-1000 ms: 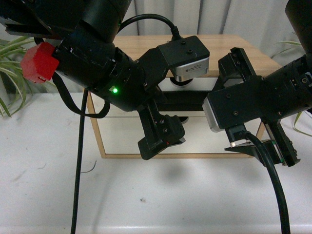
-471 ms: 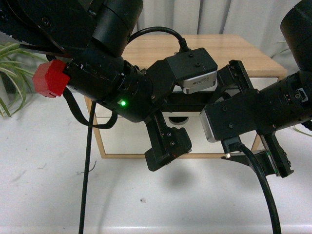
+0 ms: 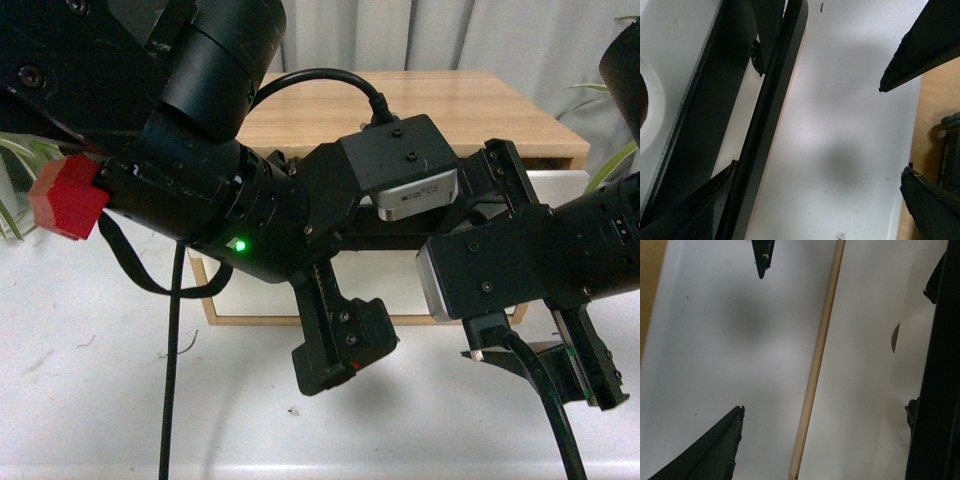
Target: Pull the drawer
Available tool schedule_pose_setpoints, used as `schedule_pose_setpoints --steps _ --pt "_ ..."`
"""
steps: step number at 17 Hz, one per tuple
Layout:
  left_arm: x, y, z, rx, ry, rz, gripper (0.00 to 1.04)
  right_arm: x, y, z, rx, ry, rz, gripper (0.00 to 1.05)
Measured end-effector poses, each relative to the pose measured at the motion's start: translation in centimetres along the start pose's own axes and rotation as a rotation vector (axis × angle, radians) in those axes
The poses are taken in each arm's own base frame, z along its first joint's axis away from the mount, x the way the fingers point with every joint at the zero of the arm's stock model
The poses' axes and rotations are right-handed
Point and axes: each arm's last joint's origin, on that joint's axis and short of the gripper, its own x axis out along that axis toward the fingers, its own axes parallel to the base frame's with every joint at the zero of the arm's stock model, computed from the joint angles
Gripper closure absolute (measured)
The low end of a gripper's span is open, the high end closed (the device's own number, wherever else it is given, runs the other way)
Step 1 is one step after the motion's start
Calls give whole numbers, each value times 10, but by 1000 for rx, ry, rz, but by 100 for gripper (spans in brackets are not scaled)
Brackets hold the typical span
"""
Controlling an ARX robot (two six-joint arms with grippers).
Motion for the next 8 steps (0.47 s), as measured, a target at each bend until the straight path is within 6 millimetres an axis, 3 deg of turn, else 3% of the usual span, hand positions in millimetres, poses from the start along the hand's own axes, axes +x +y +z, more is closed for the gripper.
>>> schedule_pose_setpoints --steps 8 --pt "-24 -43 -13 -7 -20 -40 7 -22 43 32 5 -4 41 6"
